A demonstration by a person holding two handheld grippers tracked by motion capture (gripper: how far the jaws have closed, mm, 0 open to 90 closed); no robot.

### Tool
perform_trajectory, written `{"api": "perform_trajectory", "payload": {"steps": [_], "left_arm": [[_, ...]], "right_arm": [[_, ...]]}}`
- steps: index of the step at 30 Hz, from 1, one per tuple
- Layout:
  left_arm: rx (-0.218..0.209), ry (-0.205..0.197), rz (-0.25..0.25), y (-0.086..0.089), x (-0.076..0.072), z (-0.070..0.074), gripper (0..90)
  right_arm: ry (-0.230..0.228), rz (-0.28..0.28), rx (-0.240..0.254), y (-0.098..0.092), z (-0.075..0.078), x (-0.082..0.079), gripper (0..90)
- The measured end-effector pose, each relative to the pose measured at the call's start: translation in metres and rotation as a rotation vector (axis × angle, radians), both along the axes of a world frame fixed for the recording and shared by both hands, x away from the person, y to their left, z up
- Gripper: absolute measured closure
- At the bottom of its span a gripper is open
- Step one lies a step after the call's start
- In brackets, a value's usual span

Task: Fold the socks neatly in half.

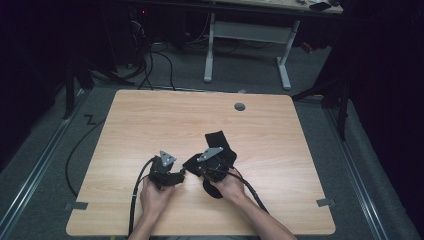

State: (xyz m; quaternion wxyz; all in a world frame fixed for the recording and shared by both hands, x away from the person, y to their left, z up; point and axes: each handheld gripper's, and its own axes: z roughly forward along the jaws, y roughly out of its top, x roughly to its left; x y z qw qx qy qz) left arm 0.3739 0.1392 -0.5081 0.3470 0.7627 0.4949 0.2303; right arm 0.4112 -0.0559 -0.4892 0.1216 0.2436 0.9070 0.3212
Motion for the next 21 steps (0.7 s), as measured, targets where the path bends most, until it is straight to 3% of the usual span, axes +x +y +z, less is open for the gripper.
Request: {"api": "perform_trajectory", "payload": {"steps": [4,6,12,21], "left_arm": [[0.001,-0.001,-0.002,0.000,-0.001,0.000,30.2],[0.002,-0.004,-0.003,-0.001,-0.002,0.000,31.3],[-0.007,-0.005,-0.041,-0.010,-0.006,0.003,32.1],[-0.010,-0.045,-0.191,-0.052,-0.012,0.022,33.7]], "right_arm": [[0.001,-0.031,0.089,-0.009,0.015,0.002,87.1],[-0.016,-0.057,0.142,-0.018,0.033,0.004,87.0],[-0.032,-0.096,0.190,-0.032,0.053,0.012,87.0],[-0.026,-0.150,0.237,-0.051,0.070,0.028,86.8]]}}
